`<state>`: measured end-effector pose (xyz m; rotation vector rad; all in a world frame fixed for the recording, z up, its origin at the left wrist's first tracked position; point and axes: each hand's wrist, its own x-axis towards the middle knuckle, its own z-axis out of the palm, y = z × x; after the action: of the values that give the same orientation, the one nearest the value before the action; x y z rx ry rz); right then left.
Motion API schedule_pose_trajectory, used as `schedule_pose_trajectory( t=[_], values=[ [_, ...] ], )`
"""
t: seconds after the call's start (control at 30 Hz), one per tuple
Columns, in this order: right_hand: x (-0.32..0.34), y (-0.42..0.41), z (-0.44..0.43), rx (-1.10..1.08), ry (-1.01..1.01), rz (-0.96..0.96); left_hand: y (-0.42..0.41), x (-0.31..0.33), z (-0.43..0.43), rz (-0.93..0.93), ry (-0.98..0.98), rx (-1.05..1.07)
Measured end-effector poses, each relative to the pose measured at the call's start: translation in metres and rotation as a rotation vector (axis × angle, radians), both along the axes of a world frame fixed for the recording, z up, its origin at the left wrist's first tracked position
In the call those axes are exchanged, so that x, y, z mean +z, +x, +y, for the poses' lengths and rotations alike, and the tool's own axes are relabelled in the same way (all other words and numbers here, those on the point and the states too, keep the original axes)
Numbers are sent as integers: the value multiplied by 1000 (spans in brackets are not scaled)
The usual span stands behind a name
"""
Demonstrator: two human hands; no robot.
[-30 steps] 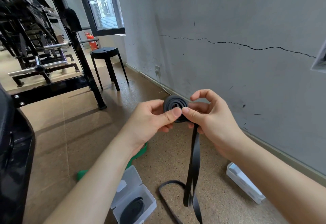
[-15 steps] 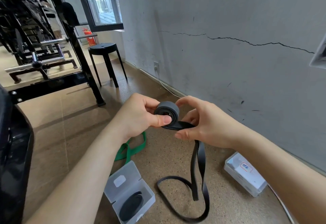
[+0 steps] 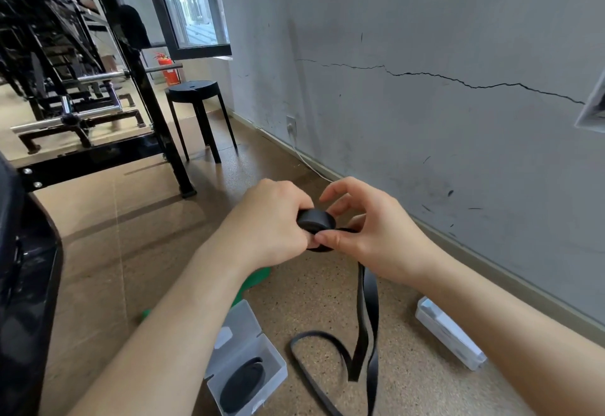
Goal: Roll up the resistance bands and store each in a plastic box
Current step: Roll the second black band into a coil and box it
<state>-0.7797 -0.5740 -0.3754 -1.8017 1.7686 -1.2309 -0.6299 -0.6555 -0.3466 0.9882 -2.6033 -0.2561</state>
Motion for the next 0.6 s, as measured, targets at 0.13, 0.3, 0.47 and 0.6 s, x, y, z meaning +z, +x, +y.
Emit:
schedule_pose_trajectory(
  t=[0.13,0.3,0.47,0.6],
  values=[
    [9,-5,1,-29,-78,-441,2,-12,-4,567,539,-34],
    [8,-5,0,-4,-106,-749,-12,-21,7,903,1006,-79],
    [8,-1,-2,-9,-114,-742,-17,-19,12,884,908,-63],
    [7,-1,0,5,-80,-712,-12,-14,8,832,842,-63]
  ],
)
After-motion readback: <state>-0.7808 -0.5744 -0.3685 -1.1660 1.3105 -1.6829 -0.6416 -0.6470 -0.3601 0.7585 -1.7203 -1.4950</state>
